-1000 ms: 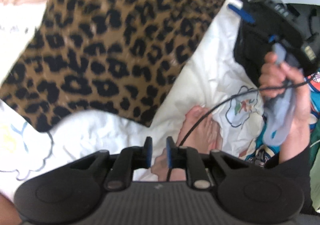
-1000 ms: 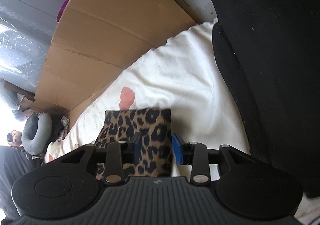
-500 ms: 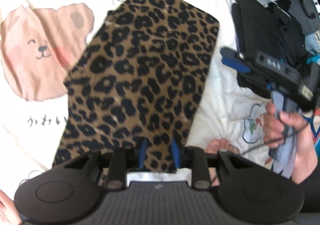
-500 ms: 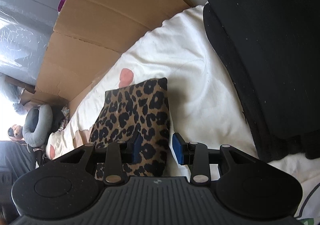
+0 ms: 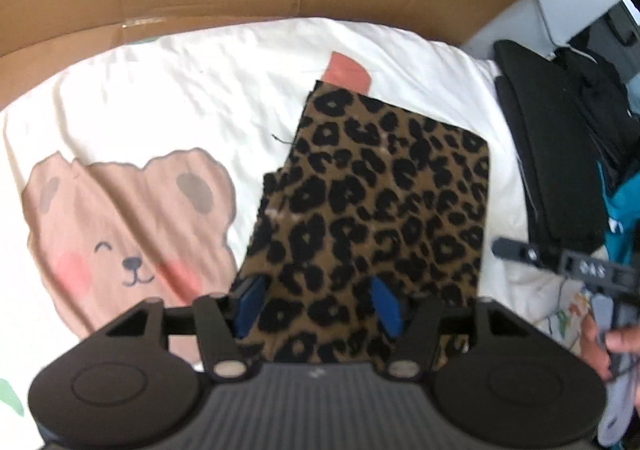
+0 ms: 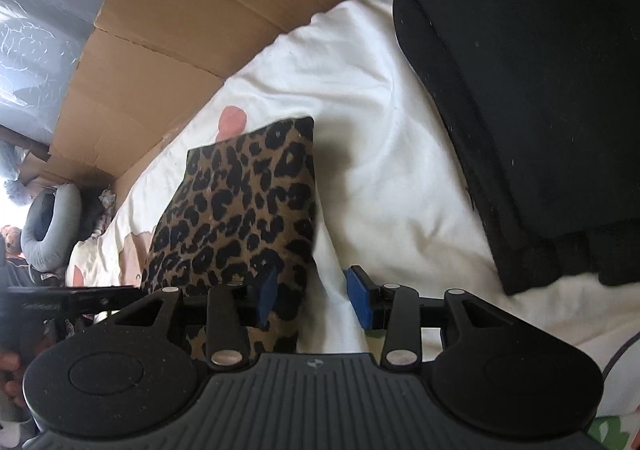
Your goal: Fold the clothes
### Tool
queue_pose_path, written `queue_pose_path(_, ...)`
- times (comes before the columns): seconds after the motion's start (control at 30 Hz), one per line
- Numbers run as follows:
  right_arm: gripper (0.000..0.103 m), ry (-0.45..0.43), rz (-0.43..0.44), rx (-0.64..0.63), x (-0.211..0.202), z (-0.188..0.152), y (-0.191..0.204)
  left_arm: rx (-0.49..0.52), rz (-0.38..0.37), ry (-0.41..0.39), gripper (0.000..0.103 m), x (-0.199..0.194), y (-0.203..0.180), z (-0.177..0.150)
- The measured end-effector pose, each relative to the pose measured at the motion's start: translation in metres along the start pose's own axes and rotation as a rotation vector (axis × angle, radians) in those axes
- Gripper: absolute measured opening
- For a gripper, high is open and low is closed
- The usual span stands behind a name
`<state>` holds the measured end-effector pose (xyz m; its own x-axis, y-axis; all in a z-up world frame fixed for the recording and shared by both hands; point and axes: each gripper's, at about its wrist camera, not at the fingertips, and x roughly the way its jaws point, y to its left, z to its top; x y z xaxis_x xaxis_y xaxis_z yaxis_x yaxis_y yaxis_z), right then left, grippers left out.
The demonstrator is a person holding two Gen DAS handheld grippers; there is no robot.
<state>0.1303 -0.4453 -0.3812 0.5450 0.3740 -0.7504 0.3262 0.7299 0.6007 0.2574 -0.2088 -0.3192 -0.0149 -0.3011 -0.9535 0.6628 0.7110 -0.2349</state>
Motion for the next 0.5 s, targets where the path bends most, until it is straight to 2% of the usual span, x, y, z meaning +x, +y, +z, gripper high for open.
queue_pose_path(0.27,0.046,0.002,0.071,0.008,0.000,-0.008,0.009,0.006,-0.028,-0.053,0.065,0.016,0.015,0.010)
queue_pose_path(0.5,0.046,0.009,0.053,0.010,0.000,-0.009,0.013,0.014,-0.070,-0.084,0.066,0.028,0.023,0.014)
